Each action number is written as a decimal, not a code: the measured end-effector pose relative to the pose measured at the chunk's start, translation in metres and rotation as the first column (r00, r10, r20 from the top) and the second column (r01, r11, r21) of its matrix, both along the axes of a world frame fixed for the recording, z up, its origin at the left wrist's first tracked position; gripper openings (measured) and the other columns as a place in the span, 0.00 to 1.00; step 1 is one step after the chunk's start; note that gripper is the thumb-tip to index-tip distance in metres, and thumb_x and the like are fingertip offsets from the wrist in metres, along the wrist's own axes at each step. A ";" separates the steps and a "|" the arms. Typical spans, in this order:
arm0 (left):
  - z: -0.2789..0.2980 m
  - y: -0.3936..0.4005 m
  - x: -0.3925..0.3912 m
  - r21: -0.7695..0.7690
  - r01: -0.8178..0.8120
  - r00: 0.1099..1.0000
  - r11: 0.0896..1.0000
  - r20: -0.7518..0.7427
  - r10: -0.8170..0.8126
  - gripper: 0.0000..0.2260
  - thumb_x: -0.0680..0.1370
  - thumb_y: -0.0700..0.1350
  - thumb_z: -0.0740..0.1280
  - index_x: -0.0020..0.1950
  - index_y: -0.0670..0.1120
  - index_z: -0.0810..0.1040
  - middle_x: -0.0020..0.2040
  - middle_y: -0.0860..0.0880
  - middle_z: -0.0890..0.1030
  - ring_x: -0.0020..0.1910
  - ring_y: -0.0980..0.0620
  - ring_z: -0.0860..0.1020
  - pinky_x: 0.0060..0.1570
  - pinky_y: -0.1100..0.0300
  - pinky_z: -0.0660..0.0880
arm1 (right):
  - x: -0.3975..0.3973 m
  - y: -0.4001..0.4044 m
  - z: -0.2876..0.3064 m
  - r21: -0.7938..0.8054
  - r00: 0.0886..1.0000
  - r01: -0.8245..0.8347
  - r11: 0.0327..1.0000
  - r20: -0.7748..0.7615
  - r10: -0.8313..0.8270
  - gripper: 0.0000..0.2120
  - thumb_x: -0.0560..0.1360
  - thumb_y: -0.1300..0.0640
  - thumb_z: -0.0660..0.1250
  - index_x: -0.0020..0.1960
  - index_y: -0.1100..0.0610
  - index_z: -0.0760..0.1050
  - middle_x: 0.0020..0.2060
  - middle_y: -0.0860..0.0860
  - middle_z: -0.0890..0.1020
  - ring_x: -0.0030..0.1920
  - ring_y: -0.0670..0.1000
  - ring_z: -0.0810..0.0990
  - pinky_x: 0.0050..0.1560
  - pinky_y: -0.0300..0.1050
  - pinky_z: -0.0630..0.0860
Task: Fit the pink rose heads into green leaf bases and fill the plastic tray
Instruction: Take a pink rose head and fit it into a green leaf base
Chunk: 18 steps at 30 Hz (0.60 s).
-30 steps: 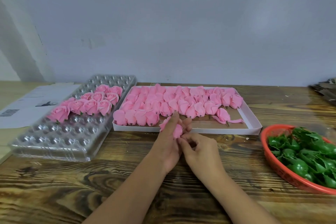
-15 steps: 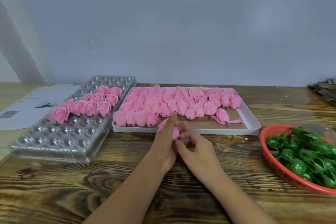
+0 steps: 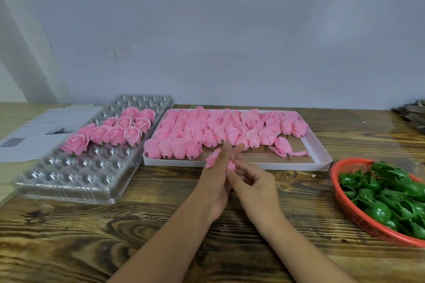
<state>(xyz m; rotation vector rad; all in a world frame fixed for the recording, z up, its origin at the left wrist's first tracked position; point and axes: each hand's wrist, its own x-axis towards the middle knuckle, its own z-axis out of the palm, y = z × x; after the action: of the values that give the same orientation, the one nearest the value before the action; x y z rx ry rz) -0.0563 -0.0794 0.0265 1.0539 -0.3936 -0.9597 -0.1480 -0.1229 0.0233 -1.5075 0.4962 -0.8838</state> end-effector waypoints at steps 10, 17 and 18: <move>0.006 0.012 0.009 -0.019 0.223 0.970 0.975 0.103 -0.220 0.31 0.60 0.65 0.82 0.56 0.48 0.87 0.53 0.52 0.86 0.53 0.56 0.83 0.49 0.61 0.79 | -0.007 -0.014 0.004 0.491 0.931 -0.363 0.792 0.227 0.286 0.06 0.71 0.60 0.72 0.45 0.61 0.85 0.38 0.55 0.83 0.38 0.48 0.80 0.42 0.37 0.80; 0.011 0.013 0.009 -0.055 0.254 0.957 0.966 0.159 -0.242 0.32 0.66 0.61 0.81 0.64 0.46 0.83 0.60 0.45 0.82 0.62 0.47 0.79 0.67 0.49 0.75 | -0.007 -0.019 0.007 0.609 0.915 -0.391 0.690 0.336 0.222 0.15 0.72 0.60 0.71 0.56 0.65 0.82 0.47 0.58 0.83 0.43 0.48 0.82 0.44 0.38 0.81; 0.011 0.013 0.010 -0.047 0.264 0.953 0.963 0.169 -0.253 0.31 0.65 0.62 0.81 0.63 0.47 0.84 0.60 0.46 0.82 0.62 0.48 0.79 0.65 0.50 0.76 | -0.008 -0.020 0.008 0.623 0.904 -0.421 0.659 0.347 0.250 0.14 0.72 0.59 0.71 0.56 0.65 0.82 0.46 0.58 0.82 0.42 0.48 0.81 0.43 0.38 0.81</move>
<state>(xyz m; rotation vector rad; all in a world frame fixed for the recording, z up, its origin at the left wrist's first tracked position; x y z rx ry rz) -0.0468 -0.0660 0.0371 1.0362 -0.7079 -1.0877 -0.1558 -0.1429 0.0309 -0.7459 0.2970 -0.4742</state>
